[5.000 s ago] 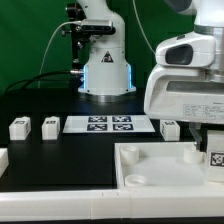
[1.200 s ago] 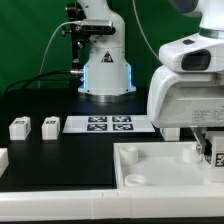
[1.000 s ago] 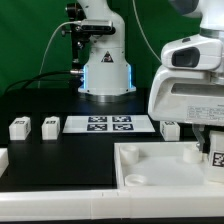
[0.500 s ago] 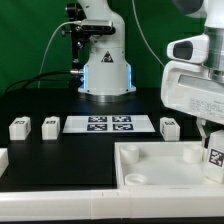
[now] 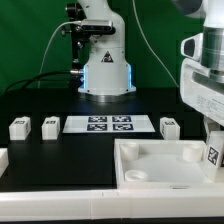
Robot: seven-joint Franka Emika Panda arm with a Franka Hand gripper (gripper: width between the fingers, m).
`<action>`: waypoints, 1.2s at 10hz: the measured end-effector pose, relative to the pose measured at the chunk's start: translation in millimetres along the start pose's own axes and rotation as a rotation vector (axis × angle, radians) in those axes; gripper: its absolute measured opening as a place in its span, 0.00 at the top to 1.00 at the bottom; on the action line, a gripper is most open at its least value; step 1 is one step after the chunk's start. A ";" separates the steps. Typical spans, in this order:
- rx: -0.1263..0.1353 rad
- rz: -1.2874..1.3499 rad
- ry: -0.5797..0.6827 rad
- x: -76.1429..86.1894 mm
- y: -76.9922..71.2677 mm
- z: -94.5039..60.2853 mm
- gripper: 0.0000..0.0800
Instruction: Assemble one leg
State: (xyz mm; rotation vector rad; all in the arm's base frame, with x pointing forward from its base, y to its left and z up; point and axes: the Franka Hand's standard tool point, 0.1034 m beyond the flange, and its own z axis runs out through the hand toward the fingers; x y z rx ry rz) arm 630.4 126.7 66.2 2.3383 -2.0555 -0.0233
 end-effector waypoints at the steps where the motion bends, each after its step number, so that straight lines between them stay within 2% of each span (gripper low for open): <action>1: 0.000 -0.026 0.000 -0.2 0.1 0.2 0.64; 2: -0.001 -0.028 0.000 -1.0 0.3 0.4 0.50; 3: -0.001 -0.030 0.000 -1.4 0.3 0.4 0.32; 4: -0.001 -0.058 0.000 -1.5 0.3 0.5 0.23; 6: -0.002 -0.167 0.000 -0.3 0.4 1.0 0.20; 12: -0.007 -0.944 0.004 1.7 1.3 2.8 0.19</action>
Offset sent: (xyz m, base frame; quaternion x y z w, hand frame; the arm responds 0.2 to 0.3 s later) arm 0.0007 0.0011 0.0001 -0.0011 0.0001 -0.0932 0.9956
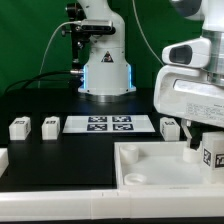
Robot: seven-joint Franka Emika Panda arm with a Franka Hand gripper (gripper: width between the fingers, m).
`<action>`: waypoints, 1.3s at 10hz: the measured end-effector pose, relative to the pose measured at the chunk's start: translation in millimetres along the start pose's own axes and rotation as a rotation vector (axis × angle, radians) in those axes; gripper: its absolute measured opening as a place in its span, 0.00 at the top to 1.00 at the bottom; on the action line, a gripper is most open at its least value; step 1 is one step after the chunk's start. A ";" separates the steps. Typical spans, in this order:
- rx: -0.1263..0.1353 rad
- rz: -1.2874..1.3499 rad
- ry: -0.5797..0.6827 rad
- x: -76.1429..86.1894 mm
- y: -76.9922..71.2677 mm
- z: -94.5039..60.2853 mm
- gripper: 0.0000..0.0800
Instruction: Assemble one leg
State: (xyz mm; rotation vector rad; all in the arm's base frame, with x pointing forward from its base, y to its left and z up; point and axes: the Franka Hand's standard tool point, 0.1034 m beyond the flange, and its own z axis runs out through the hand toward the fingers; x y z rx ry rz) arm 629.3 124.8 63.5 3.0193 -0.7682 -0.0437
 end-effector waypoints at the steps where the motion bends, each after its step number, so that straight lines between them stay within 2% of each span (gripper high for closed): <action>1: 0.000 -0.123 0.000 -0.3 -0.3 0.0 0.19; 6: -0.010 -0.697 0.005 1.4 1.5 -1.6 0.19; 8: -0.009 -0.702 0.004 2.1 2.4 -1.4 0.19; 9: -0.009 -0.697 0.004 2.4 2.9 -1.0 0.34; 10: -0.010 -0.697 0.004 2.3 3.0 -0.9 0.34; 11: -0.010 -0.697 0.003 2.3 3.0 -0.7 0.51; 12: -0.010 -0.697 0.003 2.4 3.1 -0.7 0.64; 13: -0.010 -0.697 0.003 2.4 3.1 -0.7 0.64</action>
Offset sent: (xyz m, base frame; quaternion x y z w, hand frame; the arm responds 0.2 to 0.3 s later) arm -0.0107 0.0058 0.0022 0.0174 -0.0178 -0.3292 0.9439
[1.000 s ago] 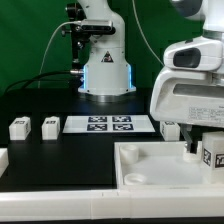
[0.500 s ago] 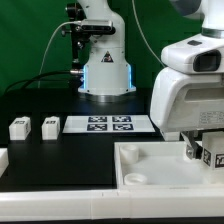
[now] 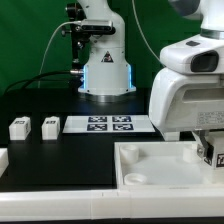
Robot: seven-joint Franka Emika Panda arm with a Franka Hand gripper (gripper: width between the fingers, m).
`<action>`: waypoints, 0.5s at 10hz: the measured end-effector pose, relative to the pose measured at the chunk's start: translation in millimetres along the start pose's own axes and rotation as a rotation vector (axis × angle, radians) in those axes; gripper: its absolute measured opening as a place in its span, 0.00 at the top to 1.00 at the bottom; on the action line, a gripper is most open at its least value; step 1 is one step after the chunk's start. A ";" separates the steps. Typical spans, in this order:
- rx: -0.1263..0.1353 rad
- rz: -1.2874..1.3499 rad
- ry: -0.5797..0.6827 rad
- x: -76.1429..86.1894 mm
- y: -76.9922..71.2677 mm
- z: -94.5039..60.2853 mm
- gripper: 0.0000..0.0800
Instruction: Assemble one leg
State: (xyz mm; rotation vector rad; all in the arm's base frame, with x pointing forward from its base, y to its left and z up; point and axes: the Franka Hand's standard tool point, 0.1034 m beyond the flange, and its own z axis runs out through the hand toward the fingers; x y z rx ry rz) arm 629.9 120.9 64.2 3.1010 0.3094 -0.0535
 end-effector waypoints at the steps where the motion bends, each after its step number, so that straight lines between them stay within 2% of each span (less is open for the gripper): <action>1: 0.000 0.014 0.000 0.0 0.0 0.0 0.64; 3: 0.000 0.056 0.000 0.0 0.1 0.0 0.64; 5: 0.005 0.267 0.000 0.1 -0.6 -0.1 0.64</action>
Offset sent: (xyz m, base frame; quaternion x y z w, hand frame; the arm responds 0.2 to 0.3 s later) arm 0.0000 0.0000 0.0000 0.0000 0.0000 0.0000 1.0000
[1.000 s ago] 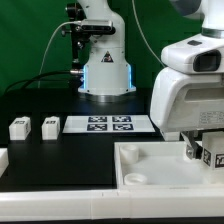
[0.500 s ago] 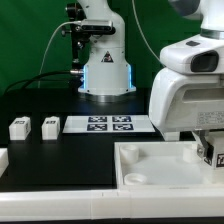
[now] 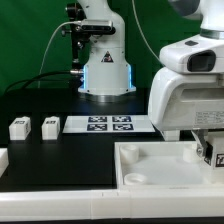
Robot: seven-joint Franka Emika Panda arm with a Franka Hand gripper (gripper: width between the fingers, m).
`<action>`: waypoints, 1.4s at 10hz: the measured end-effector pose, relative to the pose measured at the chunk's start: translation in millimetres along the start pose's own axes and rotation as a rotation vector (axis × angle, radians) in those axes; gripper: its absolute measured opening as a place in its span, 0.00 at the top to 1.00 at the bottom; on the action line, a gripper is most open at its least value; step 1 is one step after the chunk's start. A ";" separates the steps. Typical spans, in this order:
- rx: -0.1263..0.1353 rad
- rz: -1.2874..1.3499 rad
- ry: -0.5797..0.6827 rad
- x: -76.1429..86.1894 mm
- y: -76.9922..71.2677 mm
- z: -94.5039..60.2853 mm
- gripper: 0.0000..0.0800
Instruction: Assemble one leg
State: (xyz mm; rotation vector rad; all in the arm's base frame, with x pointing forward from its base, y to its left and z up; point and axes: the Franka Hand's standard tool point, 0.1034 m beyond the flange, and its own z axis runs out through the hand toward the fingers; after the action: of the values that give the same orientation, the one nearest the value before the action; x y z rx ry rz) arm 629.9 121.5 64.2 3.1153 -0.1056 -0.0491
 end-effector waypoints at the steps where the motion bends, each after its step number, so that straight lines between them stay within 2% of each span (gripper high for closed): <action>1: 0.001 0.121 0.001 0.1 -0.2 -0.1 0.64; 7: -0.008 0.955 0.015 0.5 -1.0 -1.6 0.63; 9: -0.018 1.204 0.031 -0.3 -3.9 -2.6 0.63; 12: -0.017 1.591 0.051 -0.2 -5.8 -3.9 0.63; 14: -0.015 1.667 0.054 -0.4 -6.6 -4.3 0.63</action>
Offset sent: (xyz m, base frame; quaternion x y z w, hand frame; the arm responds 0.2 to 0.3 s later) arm -0.0060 0.0016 0.0017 -0.0179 0.0156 0.2516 0.9675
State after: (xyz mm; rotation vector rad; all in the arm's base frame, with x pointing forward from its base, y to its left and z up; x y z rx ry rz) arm 630.1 128.2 68.3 1.9975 -2.3530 0.0687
